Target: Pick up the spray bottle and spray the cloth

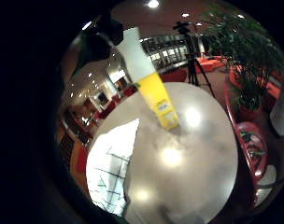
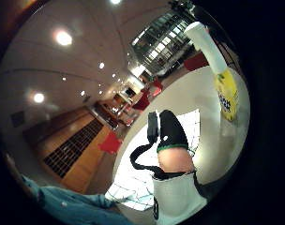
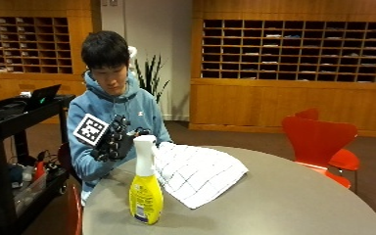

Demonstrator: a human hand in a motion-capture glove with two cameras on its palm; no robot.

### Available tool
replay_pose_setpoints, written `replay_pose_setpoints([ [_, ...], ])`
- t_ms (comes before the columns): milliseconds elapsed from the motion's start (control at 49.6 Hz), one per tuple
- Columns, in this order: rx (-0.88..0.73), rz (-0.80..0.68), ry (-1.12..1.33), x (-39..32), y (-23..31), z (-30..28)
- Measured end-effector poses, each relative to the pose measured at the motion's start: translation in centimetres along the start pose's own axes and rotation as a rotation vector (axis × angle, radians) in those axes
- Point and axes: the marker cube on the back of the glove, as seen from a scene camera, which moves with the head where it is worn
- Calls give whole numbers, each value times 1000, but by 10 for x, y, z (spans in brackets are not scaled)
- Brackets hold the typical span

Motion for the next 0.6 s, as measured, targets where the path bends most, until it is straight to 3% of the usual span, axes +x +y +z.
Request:
replay_pose_setpoints([
  [262, 68, 203, -123, 36, -29, 28],
  [604, 46, 423, -233, 67, -75, 76],
])
